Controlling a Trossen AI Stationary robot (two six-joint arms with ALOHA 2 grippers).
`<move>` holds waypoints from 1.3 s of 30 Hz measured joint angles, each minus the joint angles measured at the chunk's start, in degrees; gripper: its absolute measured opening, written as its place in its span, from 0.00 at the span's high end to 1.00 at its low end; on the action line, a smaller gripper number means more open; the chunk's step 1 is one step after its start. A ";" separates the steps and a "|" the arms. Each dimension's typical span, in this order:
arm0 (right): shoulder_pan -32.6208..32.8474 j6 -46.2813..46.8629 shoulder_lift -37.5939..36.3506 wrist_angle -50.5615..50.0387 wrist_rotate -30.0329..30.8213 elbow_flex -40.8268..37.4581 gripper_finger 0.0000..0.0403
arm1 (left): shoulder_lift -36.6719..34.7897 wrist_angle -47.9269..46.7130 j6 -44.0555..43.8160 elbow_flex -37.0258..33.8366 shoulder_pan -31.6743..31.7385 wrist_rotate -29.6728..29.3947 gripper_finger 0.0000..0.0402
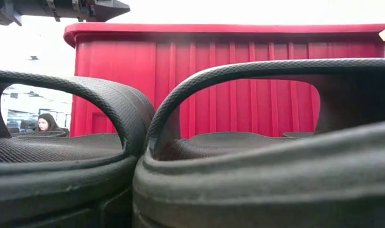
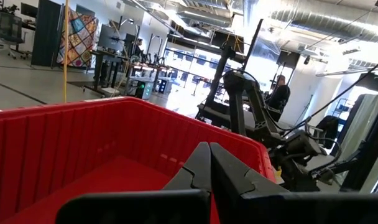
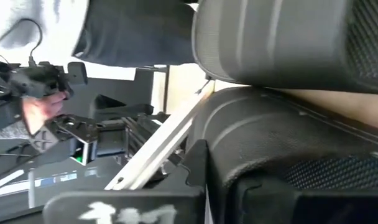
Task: Pick and place slides into bin
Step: Put the black slide into the red bin
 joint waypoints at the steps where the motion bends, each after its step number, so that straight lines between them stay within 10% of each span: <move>1: 0.00 0.29 -0.95 -0.12 0.00 0.00 0.98 | 0.00 0.00 0.00 0.00 -0.02 0.02 1.00; 30: -9.10 -17.98 -8.31 -13.82 0.47 16.02 0.99 | 0.00 -1.25 -0.22 0.00 0.00 0.07 1.00; 39: -17.26 -31.00 -4.08 -43.53 -2.49 37.89 0.99 | 0.00 -2.33 -0.13 0.00 -0.02 0.09 1.00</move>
